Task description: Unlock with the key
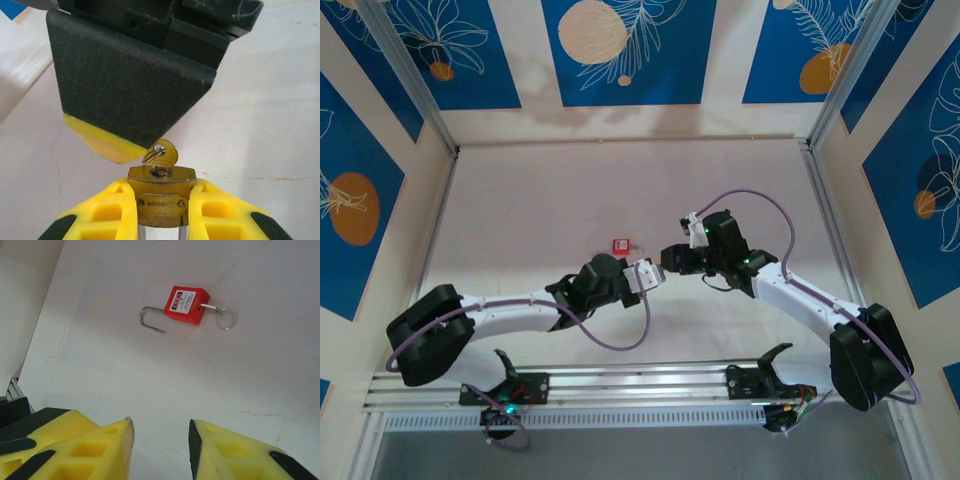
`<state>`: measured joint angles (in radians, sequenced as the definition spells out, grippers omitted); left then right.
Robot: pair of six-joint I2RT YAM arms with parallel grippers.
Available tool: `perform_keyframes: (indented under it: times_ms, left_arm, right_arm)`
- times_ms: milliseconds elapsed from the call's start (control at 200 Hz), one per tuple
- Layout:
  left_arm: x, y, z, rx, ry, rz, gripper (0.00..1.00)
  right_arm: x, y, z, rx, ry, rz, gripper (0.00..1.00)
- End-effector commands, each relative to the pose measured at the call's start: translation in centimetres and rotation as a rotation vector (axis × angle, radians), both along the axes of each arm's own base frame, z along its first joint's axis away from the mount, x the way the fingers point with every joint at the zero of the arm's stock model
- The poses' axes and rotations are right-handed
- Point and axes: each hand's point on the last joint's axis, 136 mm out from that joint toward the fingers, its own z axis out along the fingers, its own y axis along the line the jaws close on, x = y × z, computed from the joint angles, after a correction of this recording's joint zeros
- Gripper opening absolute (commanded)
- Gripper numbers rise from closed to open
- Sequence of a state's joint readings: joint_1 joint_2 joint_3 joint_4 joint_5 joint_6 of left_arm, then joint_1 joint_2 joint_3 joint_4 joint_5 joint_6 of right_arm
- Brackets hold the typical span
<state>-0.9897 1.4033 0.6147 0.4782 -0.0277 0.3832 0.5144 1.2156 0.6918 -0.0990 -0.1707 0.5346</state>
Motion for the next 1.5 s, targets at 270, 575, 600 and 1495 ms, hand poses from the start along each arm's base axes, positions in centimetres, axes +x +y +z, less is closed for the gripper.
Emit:
perform_keyframes:
  times_ms: [270, 575, 600, 1495]
  left_arm:
    - [1.3, 0.4, -0.1, 0.144, 0.015, 0.060, 0.11]
    - [-0.3, 1.6, -1.1, 0.365, 0.120, -0.006, 0.12]
    - [-0.6, 1.7, -1.1, 0.382, 0.127, -0.020, 0.12]
    - [-0.8, 1.6, -1.4, 0.576, 0.151, -0.122, 0.12]
  right_arm:
    - [1.2, -3.3, 3.8, 0.154, 0.033, -0.094, 0.41]
    - [0.0, -2.5, 2.2, 0.273, 0.123, -0.061, 0.18]
    - [-0.1, -2.4, 2.0, 0.280, 0.128, -0.053, 0.15]
    - [-4.0, 2.6, -1.2, 0.378, 0.259, 0.145, 0.28]
